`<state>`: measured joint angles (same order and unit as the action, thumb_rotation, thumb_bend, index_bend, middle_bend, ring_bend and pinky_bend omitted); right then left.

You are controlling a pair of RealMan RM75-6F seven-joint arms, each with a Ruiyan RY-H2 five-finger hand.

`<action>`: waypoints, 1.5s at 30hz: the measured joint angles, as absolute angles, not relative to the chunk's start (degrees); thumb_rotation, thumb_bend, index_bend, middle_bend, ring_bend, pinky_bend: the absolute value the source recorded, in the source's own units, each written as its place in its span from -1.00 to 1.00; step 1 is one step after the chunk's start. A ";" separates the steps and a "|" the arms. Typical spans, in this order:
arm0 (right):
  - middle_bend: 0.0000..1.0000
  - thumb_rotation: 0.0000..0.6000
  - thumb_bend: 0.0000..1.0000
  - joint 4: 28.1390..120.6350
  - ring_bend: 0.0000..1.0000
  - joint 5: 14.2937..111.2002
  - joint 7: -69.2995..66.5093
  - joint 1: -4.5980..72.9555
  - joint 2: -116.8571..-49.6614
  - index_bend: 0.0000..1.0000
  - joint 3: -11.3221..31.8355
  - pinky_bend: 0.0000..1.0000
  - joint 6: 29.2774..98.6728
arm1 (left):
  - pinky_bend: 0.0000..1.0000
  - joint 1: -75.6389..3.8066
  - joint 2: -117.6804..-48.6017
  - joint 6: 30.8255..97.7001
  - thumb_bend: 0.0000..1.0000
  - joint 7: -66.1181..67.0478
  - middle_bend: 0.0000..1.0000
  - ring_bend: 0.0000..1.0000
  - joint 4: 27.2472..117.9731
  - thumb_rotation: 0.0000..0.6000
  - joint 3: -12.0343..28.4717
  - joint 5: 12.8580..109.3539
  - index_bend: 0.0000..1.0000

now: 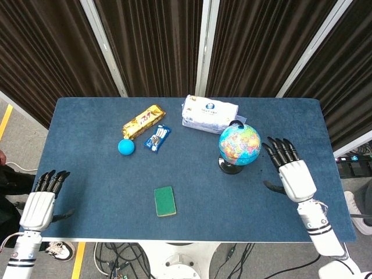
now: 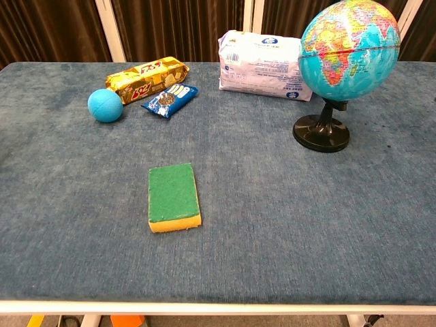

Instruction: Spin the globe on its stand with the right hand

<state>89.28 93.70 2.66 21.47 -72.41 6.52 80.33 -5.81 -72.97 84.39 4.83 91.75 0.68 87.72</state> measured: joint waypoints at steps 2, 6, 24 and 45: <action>-1.00 1.00 -1.00 90.47 -1.00 95.70 4.03 21.89 -72.63 -1.00 5.82 -1.00 80.54 | -0.84 -5.76 -73.00 84.41 -0.89 4.65 -0.79 -0.97 91.60 1.00 0.65 87.69 -0.80; -1.00 1.00 -1.00 91.82 -1.00 96.07 6.24 23.04 -73.12 -1.00 5.41 -1.00 78.56 | -0.84 -5.64 -73.02 84.53 -0.89 4.21 -0.79 -0.97 91.34 1.00 0.60 87.66 -0.80; -1.00 1.00 -1.00 91.11 -1.00 87.51 8.44 24.64 -73.41 -1.00 6.13 -1.00 71.52 | -0.84 -5.65 -73.10 84.46 -0.89 3.90 -0.79 -0.97 91.01 1.00 0.58 87.68 -0.80; -1.00 1.00 -1.00 82.40 -1.00 75.63 0.89 22.39 -72.16 -1.00 8.61 -1.00 67.96 | -0.84 -5.79 -73.10 84.16 -0.89 4.27 -0.79 -0.97 91.17 1.00 0.62 87.49 -0.80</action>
